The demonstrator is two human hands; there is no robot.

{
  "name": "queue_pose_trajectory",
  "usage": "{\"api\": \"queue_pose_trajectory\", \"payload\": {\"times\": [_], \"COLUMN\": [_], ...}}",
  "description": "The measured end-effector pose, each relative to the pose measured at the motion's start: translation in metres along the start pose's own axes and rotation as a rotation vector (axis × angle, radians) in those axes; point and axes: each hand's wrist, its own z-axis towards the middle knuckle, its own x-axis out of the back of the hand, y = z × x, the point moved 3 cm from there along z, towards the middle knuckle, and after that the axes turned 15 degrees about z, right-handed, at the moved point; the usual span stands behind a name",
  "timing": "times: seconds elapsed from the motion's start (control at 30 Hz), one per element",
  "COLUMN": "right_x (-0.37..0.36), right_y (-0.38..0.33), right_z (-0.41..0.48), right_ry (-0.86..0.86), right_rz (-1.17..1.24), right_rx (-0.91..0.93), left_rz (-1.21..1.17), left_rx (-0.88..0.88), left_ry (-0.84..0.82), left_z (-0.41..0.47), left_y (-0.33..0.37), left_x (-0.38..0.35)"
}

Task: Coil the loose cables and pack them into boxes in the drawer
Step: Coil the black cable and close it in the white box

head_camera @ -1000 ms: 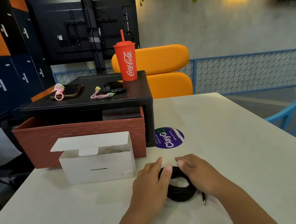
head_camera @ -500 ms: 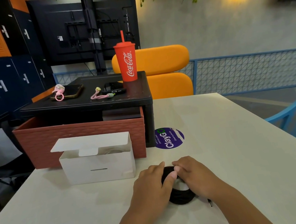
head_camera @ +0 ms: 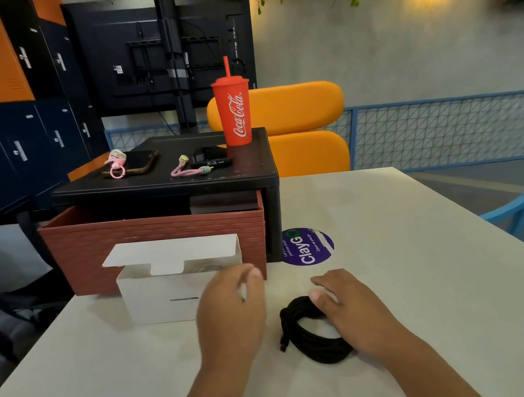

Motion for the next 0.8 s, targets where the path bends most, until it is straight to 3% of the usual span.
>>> {"api": "queue_pose_trajectory", "payload": {"times": [0.17, 0.3, 0.53, 0.8], "right_x": [0.001, -0.001, -0.006, -0.007], "right_y": [-0.007, -0.012, -0.022, -0.032], "right_z": [-0.002, -0.004, -0.009, -0.011], "right_ry": [0.059, 0.061, 0.005, 0.021], "right_rz": [-0.006, -0.03, -0.107, -0.125], "right_rx": [0.056, 0.079, 0.089, 0.1], "left_rz": [-0.024, -0.08, 0.013, 0.049], "left_rx": [0.247, 0.338, 0.31, 0.012], "left_ry": [0.245, 0.315, 0.288, 0.031], "left_z": [0.017, 0.027, 0.031, 0.013], "left_y": [-0.034, -0.058, -0.064, -0.023], "left_x": [0.03, 0.046, 0.047, 0.015]}}
